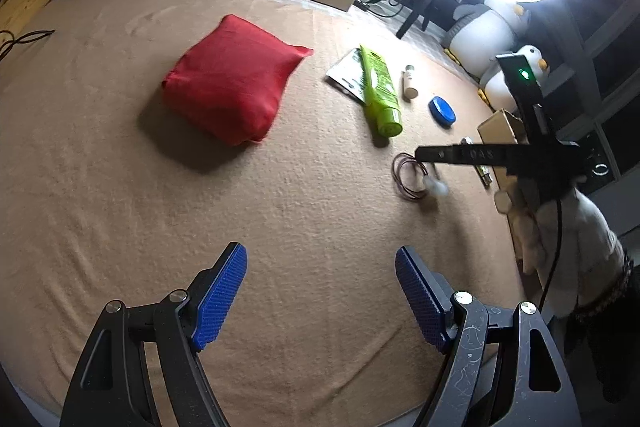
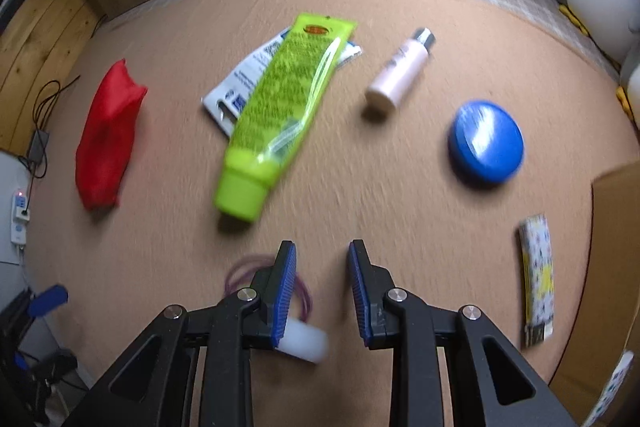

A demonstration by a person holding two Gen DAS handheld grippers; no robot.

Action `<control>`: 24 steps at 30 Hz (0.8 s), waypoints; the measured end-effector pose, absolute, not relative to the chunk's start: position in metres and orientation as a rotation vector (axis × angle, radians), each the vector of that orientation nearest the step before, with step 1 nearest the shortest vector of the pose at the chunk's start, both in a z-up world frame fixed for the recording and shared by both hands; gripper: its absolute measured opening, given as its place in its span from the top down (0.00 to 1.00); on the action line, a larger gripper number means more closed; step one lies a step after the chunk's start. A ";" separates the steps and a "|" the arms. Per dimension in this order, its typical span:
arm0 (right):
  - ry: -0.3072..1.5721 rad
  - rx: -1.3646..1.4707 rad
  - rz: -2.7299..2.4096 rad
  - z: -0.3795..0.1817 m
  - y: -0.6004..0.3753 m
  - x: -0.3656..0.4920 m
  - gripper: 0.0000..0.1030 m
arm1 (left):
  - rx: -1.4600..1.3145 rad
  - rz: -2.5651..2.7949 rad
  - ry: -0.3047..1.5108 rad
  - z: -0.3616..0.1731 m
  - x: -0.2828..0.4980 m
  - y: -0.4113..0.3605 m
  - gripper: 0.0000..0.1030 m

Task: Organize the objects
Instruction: 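Move the right tool to the white eraser by the rubber band, then grasp the white eraser with the right tool while the left tool grasps the rubber band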

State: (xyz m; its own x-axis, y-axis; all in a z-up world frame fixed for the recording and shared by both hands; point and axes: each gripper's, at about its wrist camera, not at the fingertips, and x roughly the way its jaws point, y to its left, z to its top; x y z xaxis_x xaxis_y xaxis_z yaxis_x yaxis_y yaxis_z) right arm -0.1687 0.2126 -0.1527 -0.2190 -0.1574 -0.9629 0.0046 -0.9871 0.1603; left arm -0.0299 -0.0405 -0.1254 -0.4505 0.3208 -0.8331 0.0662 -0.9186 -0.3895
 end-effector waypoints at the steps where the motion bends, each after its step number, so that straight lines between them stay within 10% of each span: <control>1: -0.211 1.888 -2.362 -0.152 0.217 -0.162 0.76 | -1.555 2.485 -0.550 -0.126 -0.032 -0.037 0.23; 13: -0.336 1.750 -2.405 -0.132 0.238 -0.089 0.76 | -1.581 2.435 -0.455 -0.140 -0.056 -0.003 0.23; 24: -0.078 1.663 -2.391 -0.142 0.179 -0.083 0.71 | -1.564 2.460 -0.399 -0.138 -0.090 0.003 0.23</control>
State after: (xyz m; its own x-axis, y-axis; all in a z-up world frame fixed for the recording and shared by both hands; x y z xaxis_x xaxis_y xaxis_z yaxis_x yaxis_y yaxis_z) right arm -0.0827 0.1791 -0.1417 -0.3309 -0.2155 -0.9187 0.1548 -0.9728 0.1725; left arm -0.0900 0.0028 -0.1382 -0.4211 0.3082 -0.8531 -0.0226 -0.9438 -0.3299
